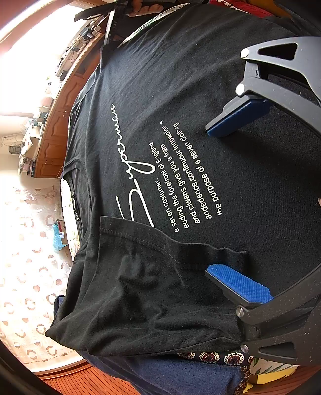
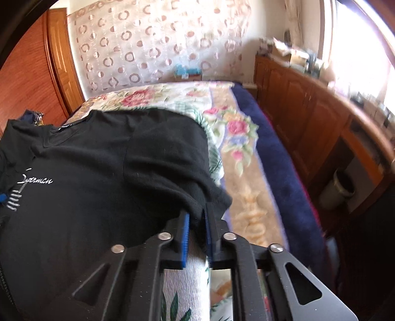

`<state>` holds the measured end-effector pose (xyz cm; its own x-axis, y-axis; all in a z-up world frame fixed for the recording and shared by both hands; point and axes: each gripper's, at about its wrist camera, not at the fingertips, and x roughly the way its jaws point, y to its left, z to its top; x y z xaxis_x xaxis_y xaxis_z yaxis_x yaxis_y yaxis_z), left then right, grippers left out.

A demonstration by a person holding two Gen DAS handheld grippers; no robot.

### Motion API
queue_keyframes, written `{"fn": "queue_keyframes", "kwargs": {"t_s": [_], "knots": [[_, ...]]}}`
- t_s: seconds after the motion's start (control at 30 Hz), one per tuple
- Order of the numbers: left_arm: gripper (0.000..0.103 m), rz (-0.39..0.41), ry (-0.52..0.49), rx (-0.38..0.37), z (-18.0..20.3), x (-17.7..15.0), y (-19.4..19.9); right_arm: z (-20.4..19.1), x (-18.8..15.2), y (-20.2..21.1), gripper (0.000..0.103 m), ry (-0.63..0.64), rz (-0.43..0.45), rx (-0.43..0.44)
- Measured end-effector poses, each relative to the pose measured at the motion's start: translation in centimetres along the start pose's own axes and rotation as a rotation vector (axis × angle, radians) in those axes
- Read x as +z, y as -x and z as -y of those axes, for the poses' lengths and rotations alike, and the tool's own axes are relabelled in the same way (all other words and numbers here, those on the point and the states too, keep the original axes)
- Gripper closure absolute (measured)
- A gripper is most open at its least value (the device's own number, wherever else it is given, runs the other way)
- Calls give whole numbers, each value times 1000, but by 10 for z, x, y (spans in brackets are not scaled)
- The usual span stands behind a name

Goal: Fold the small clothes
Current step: 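Grasp the sleeve side nearest the right gripper and fold it over the body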

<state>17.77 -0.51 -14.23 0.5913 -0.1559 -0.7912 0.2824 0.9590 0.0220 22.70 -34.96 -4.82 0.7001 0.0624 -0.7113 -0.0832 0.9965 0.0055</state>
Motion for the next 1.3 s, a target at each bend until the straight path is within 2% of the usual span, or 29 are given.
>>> {"fn": "queue_keyframes", "kwargs": {"t_s": [0.13,0.23,0.33,0.43,0.53,0.67,0.73,0.83,0.93,1.0,1.13,1.3], "knots": [[0,0,0,0,0,0,0,-30,8,29,96,84,127,-20],[0,0,0,0,0,0,0,-61,8,48,96,165,190,34],[0,0,0,0,0,0,0,-88,-4,54,96,234,180,64],[0,0,0,1,0,0,0,-97,-22,44,96,234,100,111],[0,1,0,3,0,-1,0,-92,-38,36,96,208,36,137],[0,4,15,23,-1,-4,3,-81,-52,44,96,191,5,134],[0,15,19,44,0,-5,6,-72,-53,52,86,185,0,102],[0,115,14,84,6,-6,27,-60,-58,64,76,146,-2,110],[0,192,51,57,10,-2,48,-46,-64,83,62,119,26,85],[0,232,64,38,15,3,58,-38,-62,90,60,97,50,70],[0,311,51,5,34,15,80,-22,-46,77,59,49,50,55],[0,352,41,-35,49,20,91,-5,-27,40,59,-8,-12,71]]}}
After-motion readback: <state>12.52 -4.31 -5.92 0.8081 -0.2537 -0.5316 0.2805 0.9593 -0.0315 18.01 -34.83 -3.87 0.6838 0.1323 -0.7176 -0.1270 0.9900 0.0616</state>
